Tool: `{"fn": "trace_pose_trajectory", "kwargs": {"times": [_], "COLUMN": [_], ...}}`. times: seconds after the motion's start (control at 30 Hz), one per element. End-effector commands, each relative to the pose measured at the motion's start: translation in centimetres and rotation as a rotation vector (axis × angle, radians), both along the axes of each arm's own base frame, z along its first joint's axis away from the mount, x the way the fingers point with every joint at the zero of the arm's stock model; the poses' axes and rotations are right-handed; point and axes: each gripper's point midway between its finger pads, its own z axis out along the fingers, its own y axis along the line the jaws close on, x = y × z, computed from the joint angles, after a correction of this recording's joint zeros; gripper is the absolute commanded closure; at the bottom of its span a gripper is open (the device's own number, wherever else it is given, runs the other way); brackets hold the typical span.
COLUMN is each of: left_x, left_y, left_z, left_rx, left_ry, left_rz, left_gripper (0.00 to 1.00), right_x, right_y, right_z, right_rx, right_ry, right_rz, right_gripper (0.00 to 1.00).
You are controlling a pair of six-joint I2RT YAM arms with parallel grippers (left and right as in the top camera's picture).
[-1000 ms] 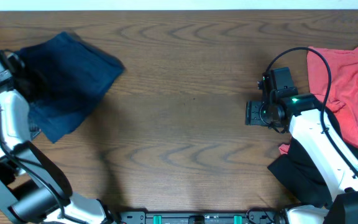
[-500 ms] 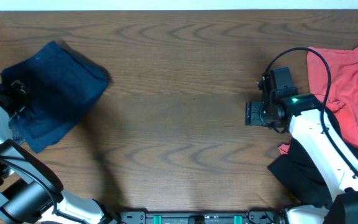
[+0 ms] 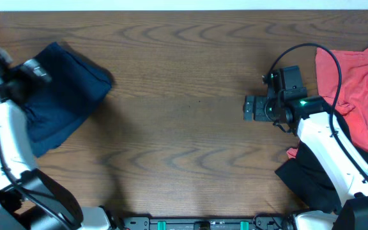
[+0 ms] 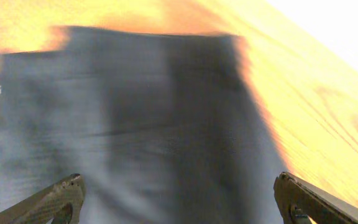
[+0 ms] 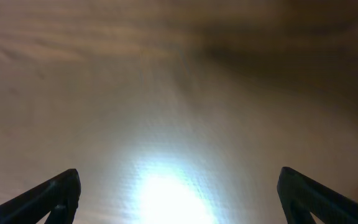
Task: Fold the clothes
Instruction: 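Open the left gripper and pull it back from the stack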
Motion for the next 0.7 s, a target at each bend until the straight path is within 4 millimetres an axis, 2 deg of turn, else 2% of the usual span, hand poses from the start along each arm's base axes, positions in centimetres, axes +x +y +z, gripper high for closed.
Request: {"fn": "trace_pose_trajectory", "kwargs": {"times": [0.0, 0.03, 0.1, 0.17, 0.27, 0.33, 0.47, 0.57, 0.67], "left_x": [1.9, 2.2, 2.1, 1.4, -0.7, -2.5, -6.0, -7.6, -8.6], "left_y": [-7.6, -10.3, -13.9, -17.0, -20.4, -21.3, -21.3, -21.3, -21.4], "left_z": [0.0, -0.4, -1.0, -1.7, -2.7, -3.1, -2.7, -1.1, 1.3], "left_rx": [0.039, 0.05, 0.074, 0.093, 0.092, 0.078, 0.05, 0.058, 0.094], "left_ry": [0.019, 0.039, 0.081, 0.129, 0.223, 0.283, 0.375, 0.341, 0.21], "left_rz": [-0.274, -0.35, -0.425, -0.491, -0.572, -0.601, -0.603, -0.602, -0.601], "left_gripper": [0.02, 0.02, 0.02, 0.02, 0.02, 0.02, 0.02, 0.02, 0.02], "right_x": [1.4, 2.0, 3.2, 4.1, 4.8, 4.3, 3.0, 1.8, 0.1], "right_y": [1.0, 1.0, 0.7, 0.3, -0.5, -1.0, -2.5, -3.6, -4.3], "right_z": [1.7, 2.1, 2.8, 3.4, 3.9, 4.0, 5.3, 7.4, 9.7], "right_rx": [0.052, 0.055, 0.045, 0.031, 0.041, 0.057, 0.058, 0.026, -0.012], "right_ry": [-0.077, -0.106, -0.16, -0.206, -0.229, -0.204, -0.196, -0.237, -0.294], "right_rz": [0.022, 0.022, 0.007, -0.011, -0.034, -0.041, -0.075, -0.106, -0.135], "right_gripper": [0.01, 0.01, 0.01, 0.01, 0.01, 0.01, 0.01, 0.01, 0.01]}}
